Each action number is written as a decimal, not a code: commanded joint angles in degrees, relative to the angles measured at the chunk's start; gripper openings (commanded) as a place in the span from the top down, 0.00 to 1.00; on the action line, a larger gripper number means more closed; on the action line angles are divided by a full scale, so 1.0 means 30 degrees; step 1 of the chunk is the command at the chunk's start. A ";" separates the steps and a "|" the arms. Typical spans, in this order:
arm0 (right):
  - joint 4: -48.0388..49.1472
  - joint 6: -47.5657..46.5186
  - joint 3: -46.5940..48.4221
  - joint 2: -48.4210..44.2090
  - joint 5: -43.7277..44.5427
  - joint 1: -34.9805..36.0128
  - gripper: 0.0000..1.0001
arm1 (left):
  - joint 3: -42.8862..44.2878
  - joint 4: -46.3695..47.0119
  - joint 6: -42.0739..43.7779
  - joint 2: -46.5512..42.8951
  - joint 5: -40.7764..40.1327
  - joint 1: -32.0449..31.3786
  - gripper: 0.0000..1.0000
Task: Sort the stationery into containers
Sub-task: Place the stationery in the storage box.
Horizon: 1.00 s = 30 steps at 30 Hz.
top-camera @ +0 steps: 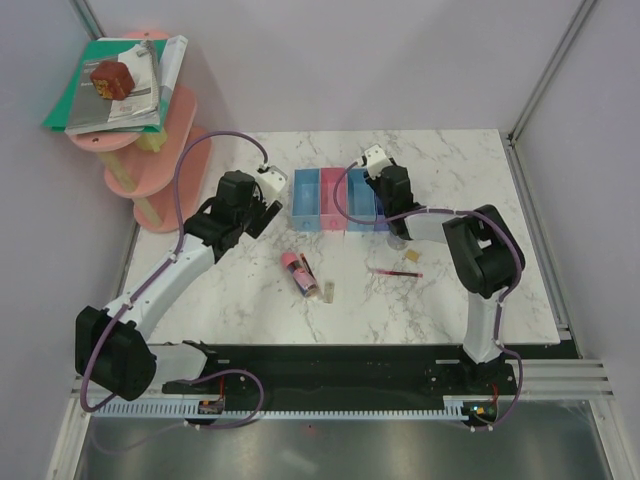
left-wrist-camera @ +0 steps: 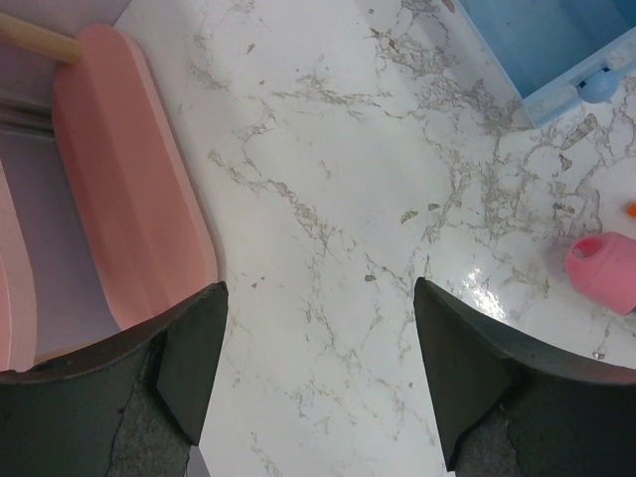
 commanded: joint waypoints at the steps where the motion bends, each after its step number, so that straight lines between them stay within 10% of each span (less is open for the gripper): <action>1: 0.2505 -0.0727 -0.0627 0.0424 0.0428 0.0010 0.71 | 0.0094 -0.0315 0.0685 -0.0666 0.0195 -0.0091 0.17; 13: 0.3737 -0.0581 -0.0746 0.1683 0.0544 0.0009 0.69 | 0.0504 -0.0491 0.0892 -0.0577 0.0137 -0.0062 0.17; 30: 0.3211 -0.0699 -0.1507 -0.0392 0.1043 0.0009 0.39 | 0.0181 -0.0579 0.0716 -0.0841 0.0195 -0.0091 0.17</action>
